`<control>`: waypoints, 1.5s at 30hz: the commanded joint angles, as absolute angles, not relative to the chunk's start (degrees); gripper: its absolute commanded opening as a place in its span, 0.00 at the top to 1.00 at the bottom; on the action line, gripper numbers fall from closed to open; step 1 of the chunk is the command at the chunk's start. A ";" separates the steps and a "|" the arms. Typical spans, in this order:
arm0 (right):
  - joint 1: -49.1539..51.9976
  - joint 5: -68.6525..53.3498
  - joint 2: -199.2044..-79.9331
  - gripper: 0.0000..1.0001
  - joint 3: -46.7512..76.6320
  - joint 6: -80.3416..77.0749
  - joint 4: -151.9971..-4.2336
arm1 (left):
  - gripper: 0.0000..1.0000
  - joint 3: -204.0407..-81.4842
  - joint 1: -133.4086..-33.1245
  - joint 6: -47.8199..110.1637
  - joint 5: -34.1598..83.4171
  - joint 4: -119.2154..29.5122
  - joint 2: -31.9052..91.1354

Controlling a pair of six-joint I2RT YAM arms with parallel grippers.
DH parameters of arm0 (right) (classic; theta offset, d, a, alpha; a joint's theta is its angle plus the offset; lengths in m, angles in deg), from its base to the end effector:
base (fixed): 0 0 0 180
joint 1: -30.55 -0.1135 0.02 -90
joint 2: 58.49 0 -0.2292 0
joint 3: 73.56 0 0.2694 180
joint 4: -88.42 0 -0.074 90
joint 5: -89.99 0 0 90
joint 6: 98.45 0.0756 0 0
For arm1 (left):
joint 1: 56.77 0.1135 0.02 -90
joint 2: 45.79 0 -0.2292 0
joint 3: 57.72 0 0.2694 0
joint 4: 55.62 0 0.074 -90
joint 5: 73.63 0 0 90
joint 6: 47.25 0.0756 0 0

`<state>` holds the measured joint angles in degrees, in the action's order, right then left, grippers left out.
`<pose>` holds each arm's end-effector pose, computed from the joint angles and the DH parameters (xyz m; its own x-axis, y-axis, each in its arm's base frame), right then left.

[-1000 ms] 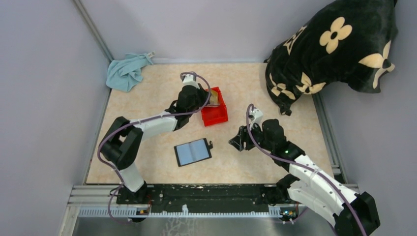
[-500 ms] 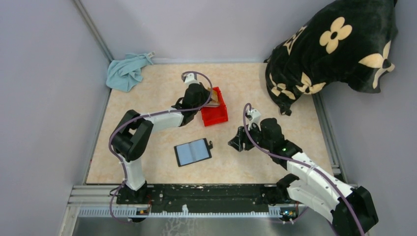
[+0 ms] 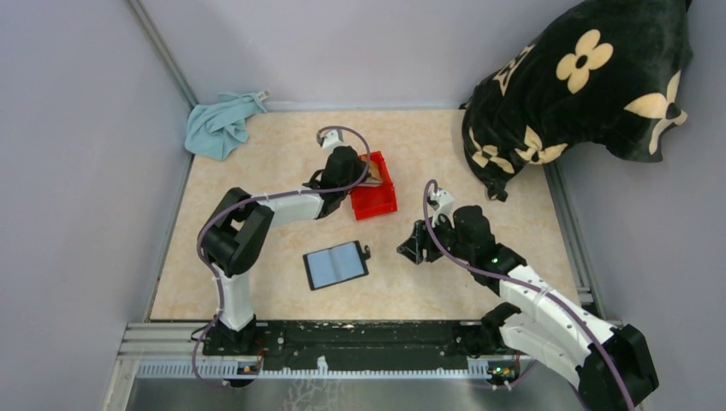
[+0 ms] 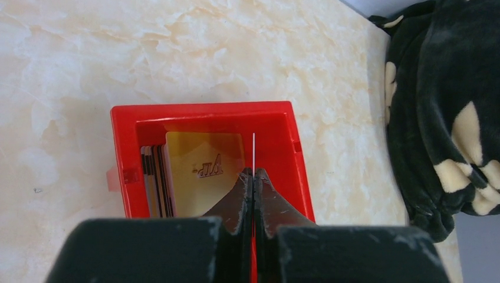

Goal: Take the credit cards out of the card holder

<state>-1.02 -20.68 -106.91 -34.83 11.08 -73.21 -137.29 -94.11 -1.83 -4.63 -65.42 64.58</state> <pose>0.2085 0.1595 0.1715 -0.6302 -0.0201 -0.7762 -0.5778 0.6799 0.4515 0.3871 -0.2612 0.1386 -0.4137 -0.5086 -0.7551 0.0139 0.8258 -0.5638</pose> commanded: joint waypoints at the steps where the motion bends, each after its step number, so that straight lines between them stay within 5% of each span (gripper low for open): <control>1: -0.15 -20.75 -105.78 0.46 -35.23 10.54 -76.07 | 1.00 -138.69 -93.77 -3.57 -5.22 -64.37 66.00; 20: -0.12 -21.04 -105.86 0.46 -35.51 10.62 -76.42 | 0.64 -135.92 -93.77 1.32 -10.04 -66.39 62.44; 28: -0.03 -21.26 -105.78 0.46 -35.55 10.61 -76.42 | 0.57 -132.47 -93.85 3.93 -13.27 -67.37 56.68; 32: -0.04 -22.70 -105.59 0.49 -35.56 10.47 -77.02 | 0.64 -130.09 -94.32 7.57 -12.41 -68.80 52.62; 35: -0.04 -22.57 -106.23 0.60 -35.82 10.69 -77.56 | 0.97 -127.41 -95.51 12.44 -7.69 -69.09 48.67; 36: -0.11 -22.67 -106.93 0.65 -35.67 10.93 -77.63 | 1.00 -126.82 -96.01 12.49 -6.60 -67.12 47.32; 40: -3.16 -22.98 -110.25 0.84 -34.83 12.36 -79.73 | 1.00 -119.94 -99.00 11.71 -6.03 -59.73 39.63; 45: -15.61 -14.02 -116.73 0.88 -31.55 12.69 -81.39 | 1.00 -105.81 -100.37 4.28 -4.09 -53.12 27.09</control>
